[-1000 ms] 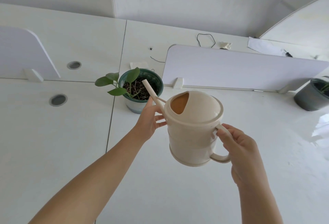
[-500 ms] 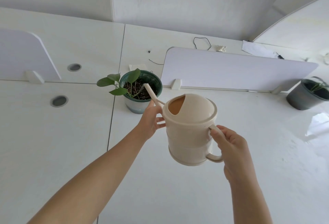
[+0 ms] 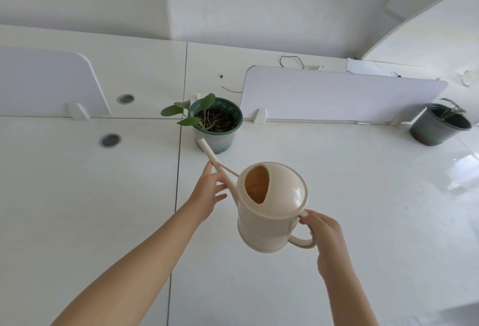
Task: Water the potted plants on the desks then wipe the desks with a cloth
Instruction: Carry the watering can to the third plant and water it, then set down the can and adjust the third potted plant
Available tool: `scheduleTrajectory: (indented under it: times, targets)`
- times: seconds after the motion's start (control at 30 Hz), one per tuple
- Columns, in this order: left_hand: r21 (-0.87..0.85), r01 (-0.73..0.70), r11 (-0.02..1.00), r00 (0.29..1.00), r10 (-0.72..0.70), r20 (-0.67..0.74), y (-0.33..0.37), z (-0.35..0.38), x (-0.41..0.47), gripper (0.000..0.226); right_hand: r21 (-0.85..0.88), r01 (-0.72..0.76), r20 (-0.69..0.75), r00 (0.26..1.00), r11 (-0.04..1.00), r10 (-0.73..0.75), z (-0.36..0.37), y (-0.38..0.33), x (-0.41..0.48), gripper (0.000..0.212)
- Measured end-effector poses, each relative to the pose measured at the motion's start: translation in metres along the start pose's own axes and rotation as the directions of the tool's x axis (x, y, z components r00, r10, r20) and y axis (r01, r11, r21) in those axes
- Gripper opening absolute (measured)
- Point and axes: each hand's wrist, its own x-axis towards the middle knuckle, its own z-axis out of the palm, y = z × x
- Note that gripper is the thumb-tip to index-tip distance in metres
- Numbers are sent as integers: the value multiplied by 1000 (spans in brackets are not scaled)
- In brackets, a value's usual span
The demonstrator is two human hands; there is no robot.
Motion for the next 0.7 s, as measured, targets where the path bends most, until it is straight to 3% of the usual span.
scheduleTrajectory:
  times: [0.27,0.5,0.7]
  targets:
    - [-68,-51,996,980,37,-196,-28,-70,-57,58,-114,15,151,988,993,2,38,20,-22,9]
    - [-149,-152,977,937,95,-337,-36,-110,-88,53,-160,51,280,960,986,-5,75,29,-30,12]
    - [-199,-186,962,917,97,-386,-41,-125,-105,59,-152,31,307,951,988,18,90,37,-28,16]
